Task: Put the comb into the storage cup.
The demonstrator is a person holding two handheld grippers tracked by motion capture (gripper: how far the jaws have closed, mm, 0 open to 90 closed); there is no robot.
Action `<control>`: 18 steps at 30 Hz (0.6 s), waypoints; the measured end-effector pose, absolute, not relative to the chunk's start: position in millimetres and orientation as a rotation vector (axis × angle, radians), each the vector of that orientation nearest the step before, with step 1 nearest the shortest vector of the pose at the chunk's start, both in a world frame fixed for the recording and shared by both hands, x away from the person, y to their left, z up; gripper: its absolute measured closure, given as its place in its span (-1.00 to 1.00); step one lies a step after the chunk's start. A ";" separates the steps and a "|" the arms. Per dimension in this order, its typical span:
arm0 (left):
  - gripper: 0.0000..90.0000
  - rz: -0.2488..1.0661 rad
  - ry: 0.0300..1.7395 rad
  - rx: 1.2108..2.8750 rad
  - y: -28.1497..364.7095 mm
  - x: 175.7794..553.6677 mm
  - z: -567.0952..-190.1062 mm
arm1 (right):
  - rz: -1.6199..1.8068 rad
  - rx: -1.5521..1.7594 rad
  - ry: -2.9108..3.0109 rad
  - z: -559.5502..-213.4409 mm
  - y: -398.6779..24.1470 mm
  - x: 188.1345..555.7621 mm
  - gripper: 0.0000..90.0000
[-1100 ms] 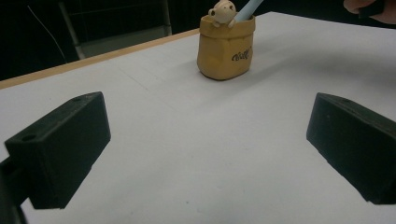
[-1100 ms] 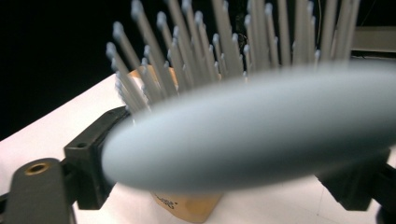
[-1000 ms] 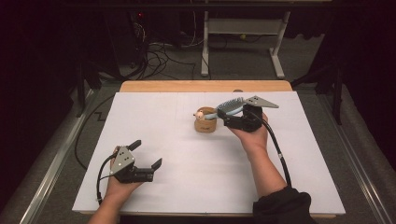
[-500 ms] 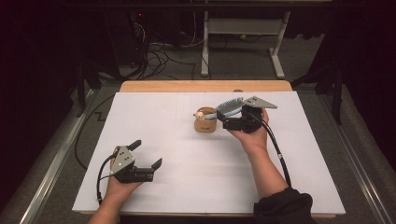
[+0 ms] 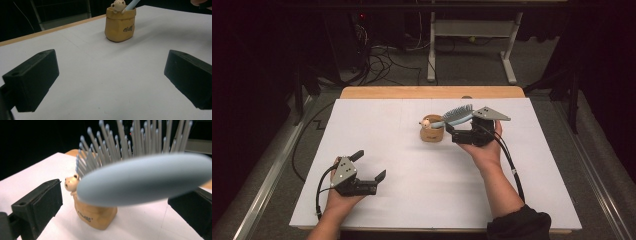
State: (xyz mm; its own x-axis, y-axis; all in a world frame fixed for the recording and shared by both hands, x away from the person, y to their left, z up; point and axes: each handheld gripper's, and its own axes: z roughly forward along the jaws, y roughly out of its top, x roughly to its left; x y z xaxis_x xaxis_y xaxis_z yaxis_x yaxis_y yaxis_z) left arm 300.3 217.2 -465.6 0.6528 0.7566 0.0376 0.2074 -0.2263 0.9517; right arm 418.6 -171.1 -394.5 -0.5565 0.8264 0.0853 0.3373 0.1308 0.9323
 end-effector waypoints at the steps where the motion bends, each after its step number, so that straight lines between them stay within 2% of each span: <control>1: -0.99 0.619 0.779 1.765 217.2 300.3 -465.6 | 1.417 1.115 1.959 -395.7 -171.3 417.5 -1.00; 18: -1.00 0.596 0.784 1.770 217.0 302.1 -466.4 | 1.359 1.114 2.021 -428.3 -176.9 392.1 -1.00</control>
State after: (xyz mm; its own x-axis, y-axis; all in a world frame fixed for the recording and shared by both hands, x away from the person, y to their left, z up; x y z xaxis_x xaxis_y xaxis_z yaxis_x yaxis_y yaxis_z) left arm 302.1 217.0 -466.4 0.6599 0.7510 0.0228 0.2222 -0.2242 0.9489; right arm 392.1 -176.9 -428.3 -0.5668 0.8215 0.0625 0.3681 0.1846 0.9113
